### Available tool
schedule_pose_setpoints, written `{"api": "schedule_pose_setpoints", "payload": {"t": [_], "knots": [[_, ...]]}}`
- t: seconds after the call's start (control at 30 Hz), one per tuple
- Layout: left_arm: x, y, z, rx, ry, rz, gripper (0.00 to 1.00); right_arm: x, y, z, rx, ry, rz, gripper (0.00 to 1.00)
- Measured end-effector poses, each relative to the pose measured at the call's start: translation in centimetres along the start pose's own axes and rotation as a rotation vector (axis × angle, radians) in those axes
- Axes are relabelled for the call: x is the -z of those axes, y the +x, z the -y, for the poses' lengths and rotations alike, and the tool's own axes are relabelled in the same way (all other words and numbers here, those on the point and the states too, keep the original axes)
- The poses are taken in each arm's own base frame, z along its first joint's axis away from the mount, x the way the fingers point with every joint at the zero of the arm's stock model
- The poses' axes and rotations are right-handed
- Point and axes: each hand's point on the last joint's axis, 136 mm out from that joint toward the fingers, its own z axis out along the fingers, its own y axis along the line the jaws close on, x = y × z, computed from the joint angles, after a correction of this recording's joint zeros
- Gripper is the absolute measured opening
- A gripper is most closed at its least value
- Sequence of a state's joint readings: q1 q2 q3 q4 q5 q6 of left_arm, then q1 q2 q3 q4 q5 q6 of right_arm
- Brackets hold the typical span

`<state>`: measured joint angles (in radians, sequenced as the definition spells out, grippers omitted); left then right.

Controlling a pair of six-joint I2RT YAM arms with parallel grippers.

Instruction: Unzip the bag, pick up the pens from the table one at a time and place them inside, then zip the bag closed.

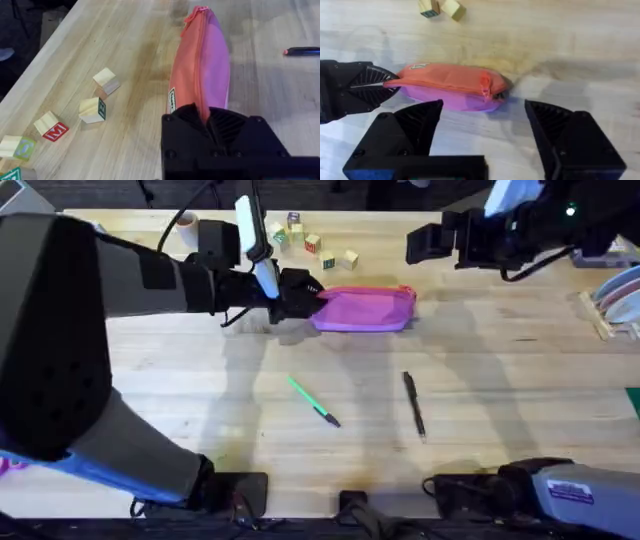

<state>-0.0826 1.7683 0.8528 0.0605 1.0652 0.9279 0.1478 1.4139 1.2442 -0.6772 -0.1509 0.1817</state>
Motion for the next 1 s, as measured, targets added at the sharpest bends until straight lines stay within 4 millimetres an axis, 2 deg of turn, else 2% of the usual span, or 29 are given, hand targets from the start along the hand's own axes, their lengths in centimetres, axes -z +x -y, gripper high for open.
{"api": "schedule_pose_setpoints", "payload": {"t": [0.33, 0.6, 0.77, 1.0], "knots": [[0.0, 0.0, 0.0, 0.0, 0.0, 0.0, 0.042, -0.4, -0.2, 0.0, -0.05, -0.001, 0.003, 0.998], [0.0, 0.0, 0.0, 0.0, 0.0, 0.0, 0.042, -3.8, -0.4, 0.5, -0.056, 0.004, -0.025, 0.998], [0.0, 0.0, 0.0, 0.0, 0.0, 0.0, 0.042, -6.0, 0.6, 0.8, -0.046, 0.01, -0.08, 0.998], [0.0, 0.0, 0.0, 0.0, 0.0, 0.0, 0.042, -7.5, 1.9, -1.0, 0.058, -0.054, -0.134, 0.998]]}}
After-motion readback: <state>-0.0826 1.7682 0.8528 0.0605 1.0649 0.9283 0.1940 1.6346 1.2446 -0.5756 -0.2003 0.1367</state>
